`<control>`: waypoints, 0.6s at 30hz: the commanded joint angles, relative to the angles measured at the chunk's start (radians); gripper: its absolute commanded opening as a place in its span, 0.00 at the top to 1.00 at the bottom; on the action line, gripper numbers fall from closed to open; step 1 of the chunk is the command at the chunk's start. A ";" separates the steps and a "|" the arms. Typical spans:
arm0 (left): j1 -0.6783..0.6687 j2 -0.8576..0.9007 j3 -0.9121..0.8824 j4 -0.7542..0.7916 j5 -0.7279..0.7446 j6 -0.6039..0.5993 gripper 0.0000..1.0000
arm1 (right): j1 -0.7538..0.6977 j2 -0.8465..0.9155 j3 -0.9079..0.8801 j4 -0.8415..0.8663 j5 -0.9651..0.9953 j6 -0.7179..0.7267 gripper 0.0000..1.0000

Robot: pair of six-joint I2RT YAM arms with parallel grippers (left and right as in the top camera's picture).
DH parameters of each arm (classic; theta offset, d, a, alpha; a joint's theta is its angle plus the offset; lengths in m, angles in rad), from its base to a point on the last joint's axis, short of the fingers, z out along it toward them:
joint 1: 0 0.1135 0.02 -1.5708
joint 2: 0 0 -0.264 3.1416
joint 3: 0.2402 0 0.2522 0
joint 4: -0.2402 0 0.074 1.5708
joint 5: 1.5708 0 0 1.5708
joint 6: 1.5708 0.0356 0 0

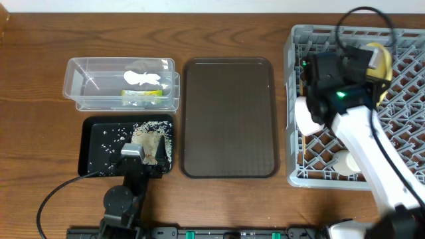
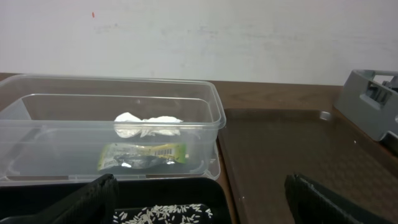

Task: Sort waste into correct bins and load items into the dishwasher rack
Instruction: 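Lift the yellow plate and stand it upright in the dish rack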

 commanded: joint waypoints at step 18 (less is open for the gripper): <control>0.006 -0.001 -0.018 -0.042 -0.009 0.013 0.12 | 0.287 0.106 0.004 0.048 -0.012 -0.085 0.26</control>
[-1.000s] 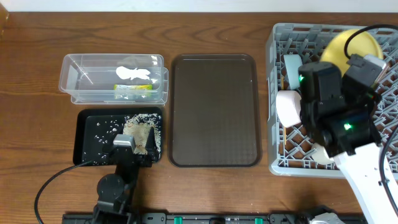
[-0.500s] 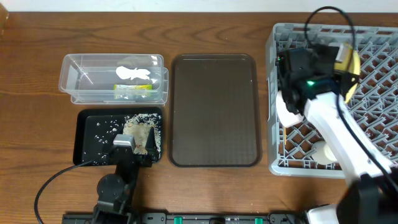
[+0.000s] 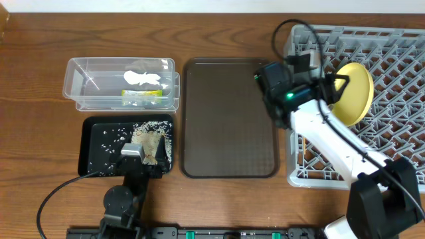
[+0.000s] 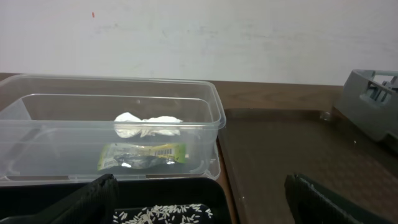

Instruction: Sort waste into correct bins and load items into the dishwasher rack

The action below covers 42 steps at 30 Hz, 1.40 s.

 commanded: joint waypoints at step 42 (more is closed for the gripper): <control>0.006 -0.001 -0.018 -0.042 -0.009 0.013 0.12 | -0.003 -1.328 -0.047 -0.431 -0.971 -0.022 0.01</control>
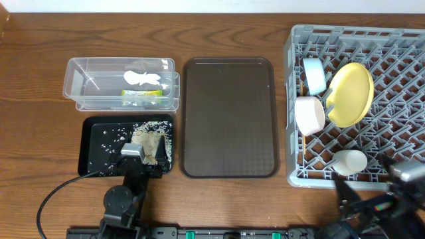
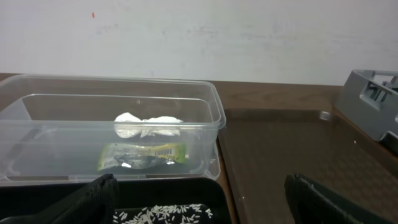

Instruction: Sort waste into correct bins and load items into the dishwasher rack

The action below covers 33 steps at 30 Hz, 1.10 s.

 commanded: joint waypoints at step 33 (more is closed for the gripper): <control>0.006 -0.001 -0.018 -0.042 -0.009 0.013 0.12 | -0.559 -0.407 -1.083 0.805 -0.335 -0.140 0.01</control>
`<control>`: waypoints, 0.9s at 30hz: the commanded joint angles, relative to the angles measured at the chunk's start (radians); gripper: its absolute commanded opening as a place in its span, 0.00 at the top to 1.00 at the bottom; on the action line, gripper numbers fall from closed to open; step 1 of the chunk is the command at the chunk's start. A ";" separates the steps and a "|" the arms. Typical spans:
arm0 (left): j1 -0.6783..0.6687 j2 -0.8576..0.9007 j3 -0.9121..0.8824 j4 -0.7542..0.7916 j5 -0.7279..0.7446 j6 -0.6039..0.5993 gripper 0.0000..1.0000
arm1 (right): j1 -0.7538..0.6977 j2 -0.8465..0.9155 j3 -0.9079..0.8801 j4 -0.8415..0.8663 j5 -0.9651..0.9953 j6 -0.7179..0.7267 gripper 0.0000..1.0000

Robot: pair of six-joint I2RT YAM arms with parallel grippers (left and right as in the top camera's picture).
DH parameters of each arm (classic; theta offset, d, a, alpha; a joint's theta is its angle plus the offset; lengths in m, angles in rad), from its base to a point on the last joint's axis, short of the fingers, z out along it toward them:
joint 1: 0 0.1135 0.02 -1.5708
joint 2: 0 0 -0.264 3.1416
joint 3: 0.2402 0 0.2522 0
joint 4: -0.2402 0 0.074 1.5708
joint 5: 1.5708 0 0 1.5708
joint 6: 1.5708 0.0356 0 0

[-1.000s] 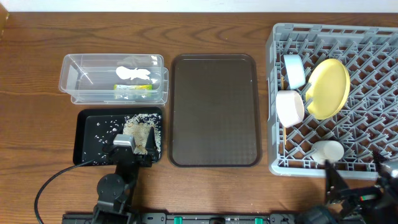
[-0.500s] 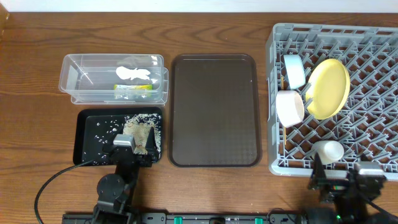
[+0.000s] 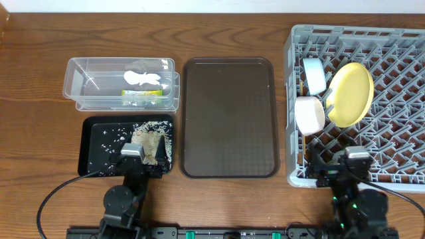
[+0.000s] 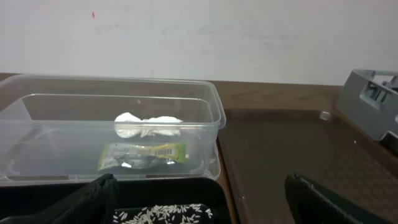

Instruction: Sort waste into correct bins and load items into the dishwasher rack

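Observation:
In the overhead view the grey dishwasher rack [image 3: 398, 99] holds a yellow plate [image 3: 352, 93] on edge, a white bowl [image 3: 313, 74] and a white cup [image 3: 309, 114]. The clear bin [image 3: 73, 89] contains crumpled white paper [image 3: 143, 78] and a green wrapper [image 3: 141, 94]. The black tray [image 3: 93, 156] carries scattered rice [image 3: 156, 126] and a brown scrap [image 3: 149, 143]. My left gripper [image 4: 199, 205] is open and empty, low over the black tray's near edge. My right gripper [image 3: 355, 166] rests over the rack's front edge, and its jaws do not show.
A bare brown serving tray [image 3: 229, 119] lies between the bins and the rack. The left wrist view shows that tray [image 4: 292, 149] to the right, the clear bin [image 4: 211, 106] ahead and the rack's corner [image 4: 373, 102] at far right.
My right arm has moved from the front right corner of the table to the rack's front edge, where it now covers the small white cup. The left arm and the waste have not moved.
My right gripper was over the rack at the yellow plate. Then the plate stood in the rack with the arm beside it over the rack's left edge. Then the arm was down at the table's front right corner. Now it sits folded at the rack's front.

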 commanded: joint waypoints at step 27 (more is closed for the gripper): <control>0.006 -0.001 -0.018 -0.041 -0.009 0.013 0.12 | -0.022 -0.009 -0.195 0.325 -0.029 0.018 0.01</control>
